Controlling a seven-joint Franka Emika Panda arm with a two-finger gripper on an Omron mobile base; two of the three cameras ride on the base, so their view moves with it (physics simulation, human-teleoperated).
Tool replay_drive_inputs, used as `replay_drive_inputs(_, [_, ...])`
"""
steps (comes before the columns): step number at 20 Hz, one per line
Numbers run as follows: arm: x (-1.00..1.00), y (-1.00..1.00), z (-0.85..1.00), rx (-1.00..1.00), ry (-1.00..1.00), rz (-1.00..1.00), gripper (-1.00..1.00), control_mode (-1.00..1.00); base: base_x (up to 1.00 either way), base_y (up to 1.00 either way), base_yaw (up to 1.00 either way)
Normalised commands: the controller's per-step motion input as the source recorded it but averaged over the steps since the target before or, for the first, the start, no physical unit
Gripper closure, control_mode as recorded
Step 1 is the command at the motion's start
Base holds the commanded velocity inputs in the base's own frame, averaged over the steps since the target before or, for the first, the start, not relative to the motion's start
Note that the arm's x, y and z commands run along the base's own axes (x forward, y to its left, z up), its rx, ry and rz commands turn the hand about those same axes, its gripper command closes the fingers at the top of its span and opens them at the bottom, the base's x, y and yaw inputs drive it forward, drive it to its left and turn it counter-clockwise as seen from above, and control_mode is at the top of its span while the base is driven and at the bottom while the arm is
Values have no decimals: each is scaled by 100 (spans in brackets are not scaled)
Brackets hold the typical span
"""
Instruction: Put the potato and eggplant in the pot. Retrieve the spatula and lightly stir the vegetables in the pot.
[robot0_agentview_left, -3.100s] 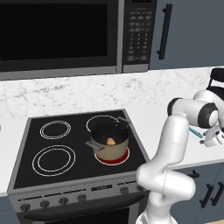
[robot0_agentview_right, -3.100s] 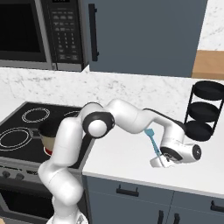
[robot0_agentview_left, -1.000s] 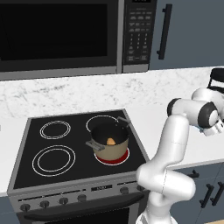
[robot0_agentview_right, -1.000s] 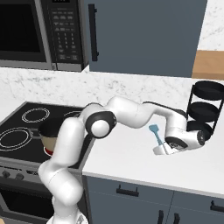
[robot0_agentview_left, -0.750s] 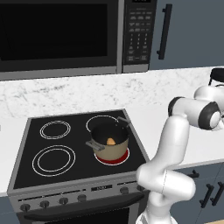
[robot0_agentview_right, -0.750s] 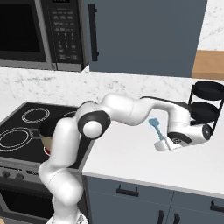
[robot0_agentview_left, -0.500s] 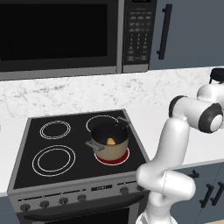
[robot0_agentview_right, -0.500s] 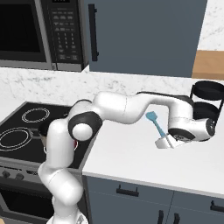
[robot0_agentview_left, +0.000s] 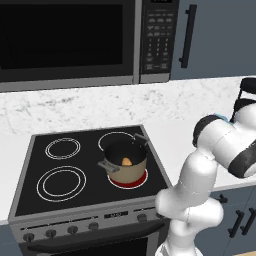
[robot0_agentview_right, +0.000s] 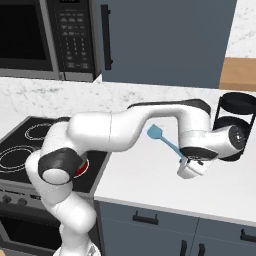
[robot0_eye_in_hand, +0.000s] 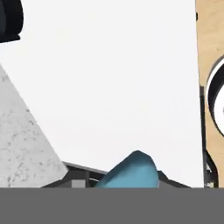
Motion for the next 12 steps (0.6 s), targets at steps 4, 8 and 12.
replay_drive_inputs(4, [-55, 54, 62, -55, -20, 30, 100, -100, 0, 0, 0])
replay_drive_inputs(8, [-37, 71, 59, -57, -15, 31, 100, -100, 0, 0, 0])
replay_drive_inputs(12, [-16, 87, 60, -59, -16, 31, 100, -100, 0, 0, 0])
